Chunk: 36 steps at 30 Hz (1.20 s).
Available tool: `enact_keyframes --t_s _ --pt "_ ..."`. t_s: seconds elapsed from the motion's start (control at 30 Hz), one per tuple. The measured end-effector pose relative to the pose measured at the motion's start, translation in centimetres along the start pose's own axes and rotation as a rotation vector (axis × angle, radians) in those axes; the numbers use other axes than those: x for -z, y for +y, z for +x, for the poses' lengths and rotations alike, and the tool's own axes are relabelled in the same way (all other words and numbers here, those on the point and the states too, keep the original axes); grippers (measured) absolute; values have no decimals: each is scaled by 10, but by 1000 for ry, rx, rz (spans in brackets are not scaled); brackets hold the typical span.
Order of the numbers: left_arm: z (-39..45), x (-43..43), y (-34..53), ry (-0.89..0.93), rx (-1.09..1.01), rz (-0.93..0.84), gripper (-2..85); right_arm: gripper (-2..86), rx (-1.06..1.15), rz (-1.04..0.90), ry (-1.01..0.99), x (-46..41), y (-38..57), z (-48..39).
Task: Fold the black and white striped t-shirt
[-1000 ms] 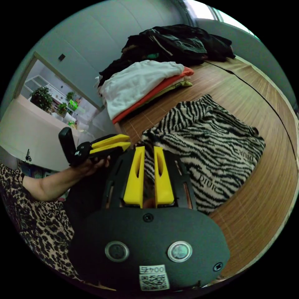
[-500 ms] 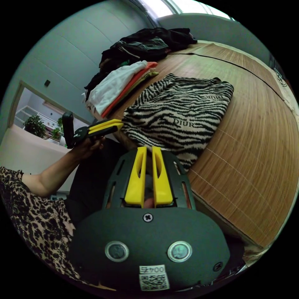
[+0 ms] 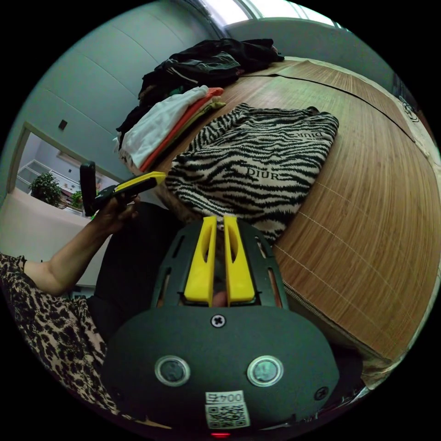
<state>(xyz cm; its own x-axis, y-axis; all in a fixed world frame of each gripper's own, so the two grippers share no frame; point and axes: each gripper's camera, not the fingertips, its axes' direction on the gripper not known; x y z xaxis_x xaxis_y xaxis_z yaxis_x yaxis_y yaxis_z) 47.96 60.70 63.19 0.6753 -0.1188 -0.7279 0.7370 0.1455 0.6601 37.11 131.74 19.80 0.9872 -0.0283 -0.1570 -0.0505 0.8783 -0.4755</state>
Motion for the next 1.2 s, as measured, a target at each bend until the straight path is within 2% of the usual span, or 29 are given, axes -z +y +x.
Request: enact_keyframes --t_s 0.33,0.73,0.93,1.1,1.2 --pt "35 -26 -13 -35 -72 -73 16 74 30 -108 261 -42 -8 -32" --pt "58 -25 -12 -64 -79 -56 16 62 -37 -119 193 -49 -22 -22" --pt "69 -39 -11 -71 -105 -91 17 63 -35 -111 211 -54 -23 -23" --pt "81 -54 -13 -153 -164 -140 16 62 -5 -104 239 -58 -23 -24" --pt "74 -52 -12 -148 -107 -163 14 62 21 -100 262 -60 -23 -25"
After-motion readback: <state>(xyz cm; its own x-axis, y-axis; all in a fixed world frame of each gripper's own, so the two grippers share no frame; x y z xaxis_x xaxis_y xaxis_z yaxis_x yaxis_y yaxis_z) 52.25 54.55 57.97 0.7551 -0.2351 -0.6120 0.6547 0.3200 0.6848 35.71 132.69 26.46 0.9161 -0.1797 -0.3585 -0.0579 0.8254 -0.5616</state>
